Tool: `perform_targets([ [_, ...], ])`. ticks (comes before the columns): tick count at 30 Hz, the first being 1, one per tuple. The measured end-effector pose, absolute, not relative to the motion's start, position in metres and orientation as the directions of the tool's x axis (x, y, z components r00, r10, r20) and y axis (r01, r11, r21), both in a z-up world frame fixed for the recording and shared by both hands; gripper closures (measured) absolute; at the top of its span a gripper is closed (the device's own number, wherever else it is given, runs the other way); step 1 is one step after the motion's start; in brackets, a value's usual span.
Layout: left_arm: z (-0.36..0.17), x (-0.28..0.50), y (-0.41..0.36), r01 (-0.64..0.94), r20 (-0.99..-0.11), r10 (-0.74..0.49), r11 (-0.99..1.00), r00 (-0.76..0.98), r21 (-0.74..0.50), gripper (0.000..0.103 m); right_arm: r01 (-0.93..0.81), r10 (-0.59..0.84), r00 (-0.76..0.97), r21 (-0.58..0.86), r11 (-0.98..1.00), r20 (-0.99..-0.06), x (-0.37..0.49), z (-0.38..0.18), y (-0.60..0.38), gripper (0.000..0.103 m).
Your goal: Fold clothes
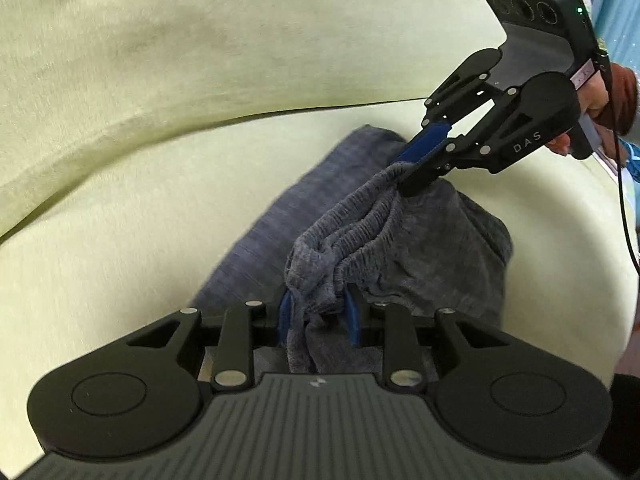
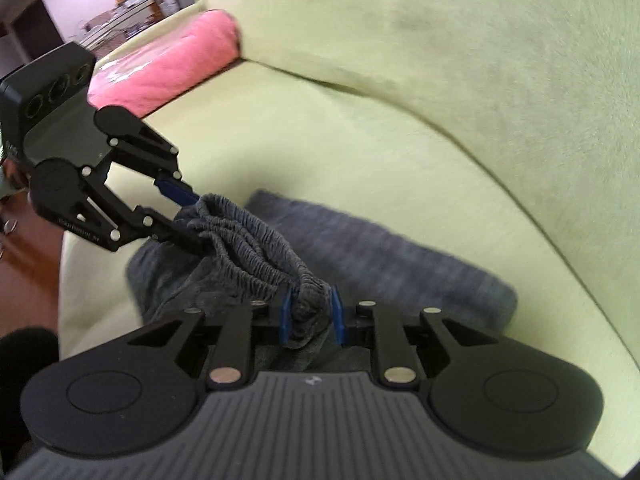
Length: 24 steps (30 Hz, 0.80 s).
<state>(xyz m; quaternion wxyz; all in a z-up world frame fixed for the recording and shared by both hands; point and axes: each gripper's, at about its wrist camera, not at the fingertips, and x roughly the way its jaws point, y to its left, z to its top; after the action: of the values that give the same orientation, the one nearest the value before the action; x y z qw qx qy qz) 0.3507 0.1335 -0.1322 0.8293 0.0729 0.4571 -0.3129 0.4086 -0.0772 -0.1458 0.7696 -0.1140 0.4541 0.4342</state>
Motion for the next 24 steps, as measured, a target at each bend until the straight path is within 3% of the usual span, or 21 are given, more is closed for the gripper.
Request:
perform_targets([
  [2,-0.137,0.357,0.136,0.570,-0.808,-0.447,0.803,0.385,-0.173,0.070,-0.762,0.541,0.230,0.197,0.617,-0.809,0.419,-0.152,-0.074,0.087],
  [4,-0.142,0.363,0.141,0.552,-0.807,-0.447,0.813,0.386,-0.186,0.070,-0.758,0.527,0.246,0.178,0.628,-0.814,0.428,-0.158,-0.070,0.099],
  [8,-0.158,0.382,0.149,0.511,-0.791,-0.468,0.827,0.395,-0.235,0.070,-0.727,0.533,0.291,0.178,0.663,-0.795,0.438,-0.165,-0.073,0.099],
  [11,-0.158,0.372,0.151,0.513,-0.787,-0.464,0.829,0.407,-0.224,0.070,-0.667,0.581,0.304,0.266,0.696,-0.755,0.434,-0.166,-0.092,0.081],
  [13,-0.161,0.369,0.150,0.512,-0.785,-0.460,0.831,0.415,-0.216,0.070,-0.621,0.587,0.316,0.306,0.722,-0.745,0.430,-0.171,-0.107,0.062],
  [21,-0.174,0.386,0.143,0.497,-0.779,-0.453,0.841,0.434,-0.212,0.070,-0.546,0.675,0.244,0.477,0.689,-0.696,0.429,-0.199,-0.107,0.051],
  [23,-0.175,0.387,0.143,0.496,-0.777,-0.451,0.843,0.440,-0.208,0.070,-0.587,0.677,0.227,0.456,0.669,-0.700,0.420,-0.204,-0.099,0.057],
  [24,-0.175,0.388,0.142,0.495,-0.776,-0.449,0.844,0.443,-0.206,0.070,-0.612,0.667,0.224,0.431,0.663,-0.710,0.414,-0.205,-0.095,0.083],
])
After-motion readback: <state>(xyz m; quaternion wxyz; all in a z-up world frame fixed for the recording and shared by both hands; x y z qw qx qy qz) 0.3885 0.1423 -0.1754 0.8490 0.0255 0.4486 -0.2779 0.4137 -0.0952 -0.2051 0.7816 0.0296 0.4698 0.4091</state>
